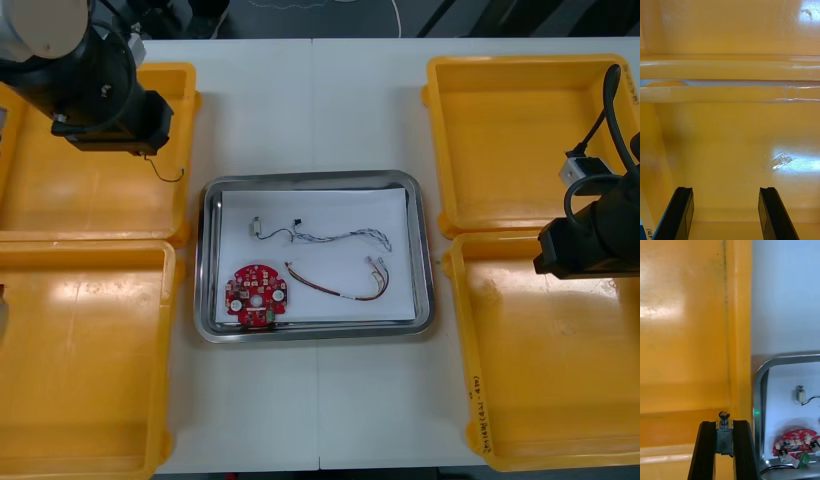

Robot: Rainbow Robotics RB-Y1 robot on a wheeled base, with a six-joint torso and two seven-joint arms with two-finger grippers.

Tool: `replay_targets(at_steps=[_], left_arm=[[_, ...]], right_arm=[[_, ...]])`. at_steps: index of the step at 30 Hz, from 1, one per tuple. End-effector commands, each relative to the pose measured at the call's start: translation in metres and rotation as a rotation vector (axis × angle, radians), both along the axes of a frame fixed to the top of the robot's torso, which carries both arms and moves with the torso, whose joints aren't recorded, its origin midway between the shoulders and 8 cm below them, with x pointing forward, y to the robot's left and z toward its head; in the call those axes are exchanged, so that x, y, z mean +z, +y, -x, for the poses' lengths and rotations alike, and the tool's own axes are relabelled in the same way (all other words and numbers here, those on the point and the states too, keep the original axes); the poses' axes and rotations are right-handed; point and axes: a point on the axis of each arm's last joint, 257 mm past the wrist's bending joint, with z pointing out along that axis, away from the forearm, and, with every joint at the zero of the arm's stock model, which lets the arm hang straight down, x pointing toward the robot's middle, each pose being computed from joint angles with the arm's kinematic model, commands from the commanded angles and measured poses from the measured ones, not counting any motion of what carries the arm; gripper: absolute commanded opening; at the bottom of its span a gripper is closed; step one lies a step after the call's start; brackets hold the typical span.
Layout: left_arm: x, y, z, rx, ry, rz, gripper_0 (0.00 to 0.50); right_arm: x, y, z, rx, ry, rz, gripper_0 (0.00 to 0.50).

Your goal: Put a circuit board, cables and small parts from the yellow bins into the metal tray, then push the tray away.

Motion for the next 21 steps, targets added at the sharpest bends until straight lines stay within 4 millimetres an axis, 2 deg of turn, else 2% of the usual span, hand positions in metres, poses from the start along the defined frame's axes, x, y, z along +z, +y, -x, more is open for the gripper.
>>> replay_targets(at_steps=[1, 10, 21], left_arm=[[0.021, -0.049, 0.001, -0.100, -0.064, -0.028, 0.000], [-0.003, -0.089, 0.011, -0.063, -0.031, -0.013, 0.000], [-0.029, -0.122, 0.018, -0.021, 0.014, 0.008, 0.000]], right_arm=[[0.010, -0.003, -0.002, -0.047, -0.031, -0.017, 0.500], [0.010, -0.003, -0.002, -0.047, -0.031, -0.017, 0.500], [0.010, -0.003, -0.002, -0.047, -0.031, -0.017, 0.500]])
